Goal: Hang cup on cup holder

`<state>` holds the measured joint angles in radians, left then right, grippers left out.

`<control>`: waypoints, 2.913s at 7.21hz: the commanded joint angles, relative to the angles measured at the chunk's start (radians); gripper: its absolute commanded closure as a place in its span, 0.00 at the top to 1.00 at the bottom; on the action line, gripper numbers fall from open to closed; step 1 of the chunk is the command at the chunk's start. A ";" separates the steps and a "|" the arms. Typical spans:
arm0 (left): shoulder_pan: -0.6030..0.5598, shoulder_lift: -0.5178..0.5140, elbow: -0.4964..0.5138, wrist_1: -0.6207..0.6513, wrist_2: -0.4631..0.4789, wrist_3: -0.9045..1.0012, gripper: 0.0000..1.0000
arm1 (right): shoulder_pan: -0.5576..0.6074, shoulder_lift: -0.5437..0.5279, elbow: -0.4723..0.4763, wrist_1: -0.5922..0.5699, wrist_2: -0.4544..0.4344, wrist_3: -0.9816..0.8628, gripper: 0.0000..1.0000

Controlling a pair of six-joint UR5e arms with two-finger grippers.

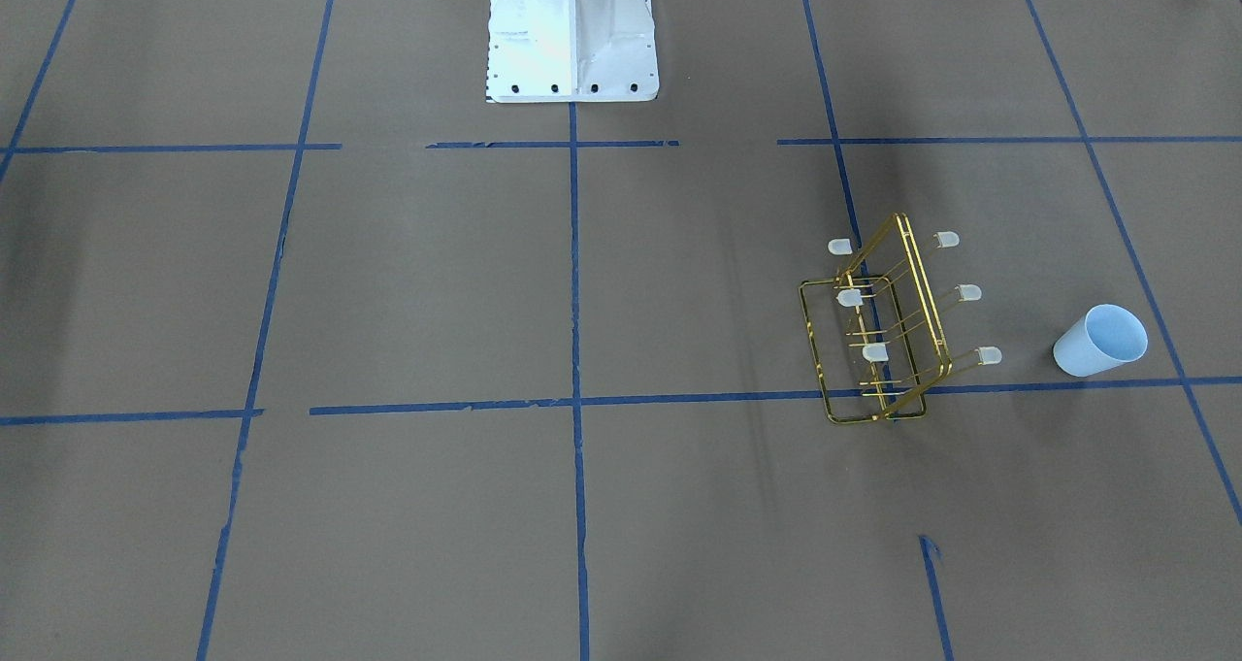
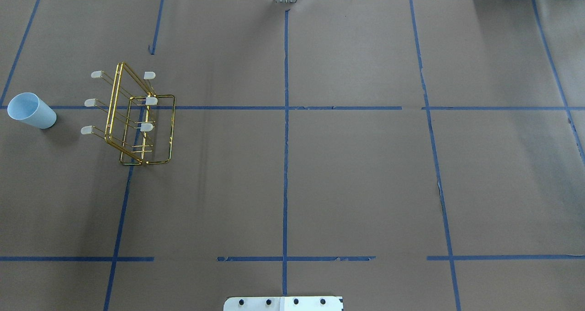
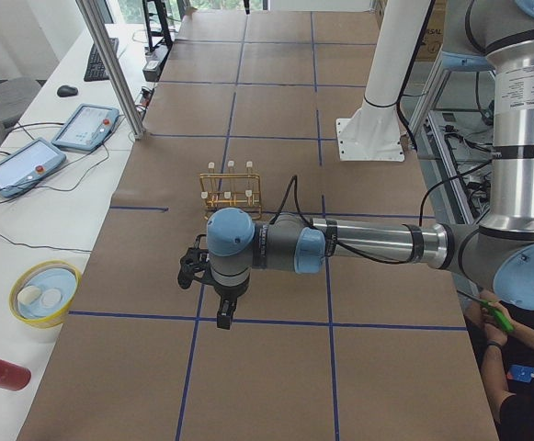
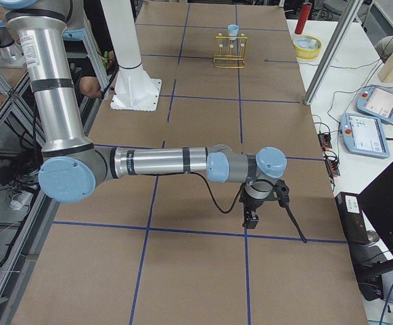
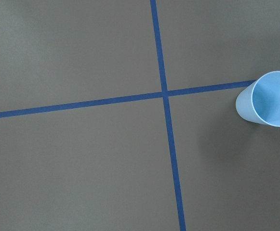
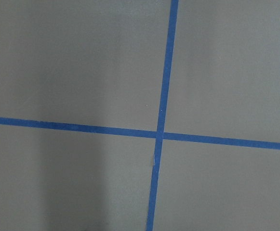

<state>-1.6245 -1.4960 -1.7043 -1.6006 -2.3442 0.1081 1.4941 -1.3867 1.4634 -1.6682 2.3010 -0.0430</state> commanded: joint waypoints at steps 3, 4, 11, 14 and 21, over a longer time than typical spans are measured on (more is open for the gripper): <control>0.000 -0.001 0.015 -0.050 0.000 0.001 1.00 | 0.000 0.000 0.000 0.001 0.000 0.000 1.00; -0.002 0.000 0.002 -0.050 0.008 -0.004 1.00 | 0.000 0.000 0.000 -0.001 0.000 0.000 1.00; 0.266 0.066 -0.150 -0.355 0.287 -0.567 1.00 | -0.002 0.000 0.000 0.001 0.000 0.000 1.00; 0.479 0.171 -0.166 -0.651 0.504 -0.934 1.00 | 0.000 0.000 0.000 0.001 0.000 0.000 1.00; 0.958 0.152 -0.157 -0.670 1.079 -1.679 1.00 | 0.000 0.000 0.000 0.001 0.000 0.000 1.00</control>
<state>-0.7105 -1.3334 -1.8732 -2.2731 -1.3543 -1.5022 1.4941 -1.3867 1.4634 -1.6685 2.3010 -0.0430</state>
